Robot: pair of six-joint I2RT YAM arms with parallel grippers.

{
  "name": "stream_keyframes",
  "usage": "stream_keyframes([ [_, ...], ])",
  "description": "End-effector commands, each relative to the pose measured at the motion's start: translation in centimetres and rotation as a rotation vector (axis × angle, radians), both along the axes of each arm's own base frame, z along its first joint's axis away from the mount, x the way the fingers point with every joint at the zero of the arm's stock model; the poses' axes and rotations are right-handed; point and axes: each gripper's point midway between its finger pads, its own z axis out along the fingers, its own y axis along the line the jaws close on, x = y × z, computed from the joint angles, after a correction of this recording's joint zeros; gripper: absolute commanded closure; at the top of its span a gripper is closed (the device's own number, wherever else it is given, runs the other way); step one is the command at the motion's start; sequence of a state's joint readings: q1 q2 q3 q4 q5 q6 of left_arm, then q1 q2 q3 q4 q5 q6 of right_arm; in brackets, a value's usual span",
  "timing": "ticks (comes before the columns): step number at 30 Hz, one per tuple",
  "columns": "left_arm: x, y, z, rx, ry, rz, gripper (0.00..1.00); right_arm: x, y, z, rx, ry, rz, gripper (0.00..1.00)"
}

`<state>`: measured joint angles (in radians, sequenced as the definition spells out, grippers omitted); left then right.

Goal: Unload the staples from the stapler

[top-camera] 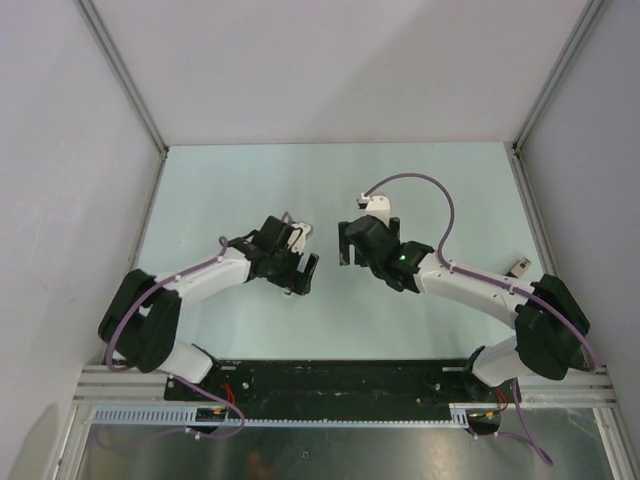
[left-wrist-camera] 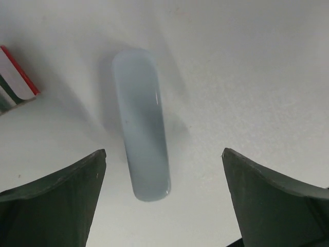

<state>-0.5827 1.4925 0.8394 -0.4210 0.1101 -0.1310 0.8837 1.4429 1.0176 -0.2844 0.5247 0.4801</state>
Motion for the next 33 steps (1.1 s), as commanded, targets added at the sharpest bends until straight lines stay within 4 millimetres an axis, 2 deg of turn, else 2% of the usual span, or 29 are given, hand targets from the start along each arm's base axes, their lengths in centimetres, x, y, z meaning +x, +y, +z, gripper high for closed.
stream_keyframes([
  [1, 1.3, -1.9, 7.0, -0.179, -0.149, -0.028, 0.01, -0.6, 1.5, -0.8, 0.056, 0.076, -0.04, 0.06],
  [3, 2.0, -1.1, 10.2, -0.245, -0.206, -0.006, 0.01, -1.0, 2.9, -1.1, 0.054, 0.094, -0.03, 0.07],
  [5, 3.1, 0.8, 13.1, -0.287, -0.27, 0.045, 0.0, -1.4, 4.5, -1.3, 0.055, 0.117, -0.014, 0.08],
  [8, 4.5, 4.6, 15.2, -0.268, -0.37, 0.132, 0.01, -2.0, 7.2, -1.4, 0.078, 0.143, 0.017, 0.09],
  [14, 4.8, 10.3, 13.4, -0.195, -0.357, 0.242, 0.02, -2.8, 12.8, -2.1, 0.162, 0.227, 0.023, 0.13],
  [18, 4.9, 13.3, 12.4, -0.163, -0.341, 0.308, 0.03, -4.0, 15.6, -3.4, 0.125, 0.255, 0.01, 0.15],
  [24, 4.7, 14.9, 11.8, -0.106, -0.338, 0.335, 0.05, -5.4, 19.0, -4.5, 0.053, 0.263, 0.018, 0.15],
  [29, 4.4, 16.2, 11.5, -0.079, -0.339, 0.373, 0.05, -6.1, 18.7, -5.9, -0.002, 0.29, -0.035, 0.15],
  [33, 3.9, 16.4, 11.4, -0.072, -0.34, 0.374, 0.06, -6.3, 17.8, -5.8, -0.001, 0.285, -0.073, 0.16],
])
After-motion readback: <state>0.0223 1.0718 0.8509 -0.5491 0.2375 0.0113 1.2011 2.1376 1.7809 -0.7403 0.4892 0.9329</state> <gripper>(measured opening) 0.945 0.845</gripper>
